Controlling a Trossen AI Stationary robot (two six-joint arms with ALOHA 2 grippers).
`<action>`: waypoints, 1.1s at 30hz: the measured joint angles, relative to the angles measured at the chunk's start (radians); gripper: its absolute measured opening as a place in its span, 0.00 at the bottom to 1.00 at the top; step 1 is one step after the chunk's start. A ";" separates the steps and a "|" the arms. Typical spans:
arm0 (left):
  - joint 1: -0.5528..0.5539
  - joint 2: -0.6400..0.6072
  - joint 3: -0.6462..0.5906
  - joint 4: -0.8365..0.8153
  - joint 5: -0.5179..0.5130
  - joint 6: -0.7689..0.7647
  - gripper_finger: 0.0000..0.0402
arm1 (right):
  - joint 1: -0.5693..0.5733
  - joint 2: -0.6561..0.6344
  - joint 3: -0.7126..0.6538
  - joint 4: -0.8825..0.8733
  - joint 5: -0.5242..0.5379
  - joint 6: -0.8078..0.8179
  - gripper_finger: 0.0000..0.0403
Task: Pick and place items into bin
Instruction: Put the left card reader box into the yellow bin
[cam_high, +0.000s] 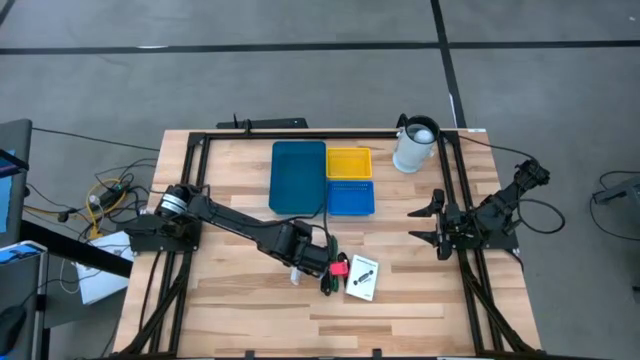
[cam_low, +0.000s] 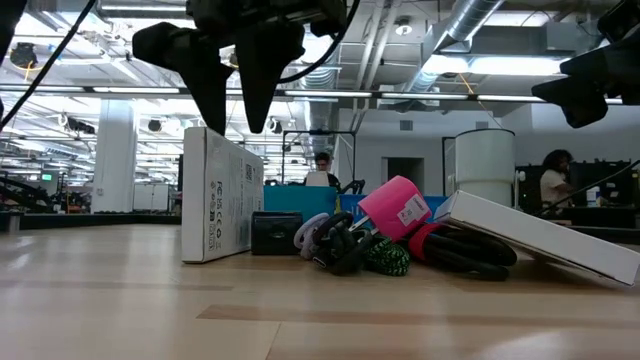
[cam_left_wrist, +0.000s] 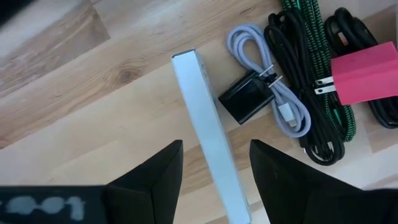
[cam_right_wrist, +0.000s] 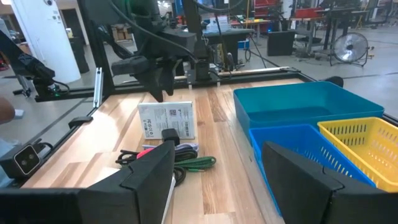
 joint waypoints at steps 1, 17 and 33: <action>0.000 0.002 0.000 0.001 0.001 0.000 0.44 | 0.000 0.000 0.000 0.000 0.000 0.000 0.58; 0.000 0.002 0.000 0.001 -0.016 -0.014 0.44 | 0.000 0.000 0.000 0.000 0.000 0.000 0.58; 0.005 0.038 -0.001 0.001 -0.016 -0.020 0.44 | 0.000 0.000 0.000 -0.001 0.000 0.000 0.58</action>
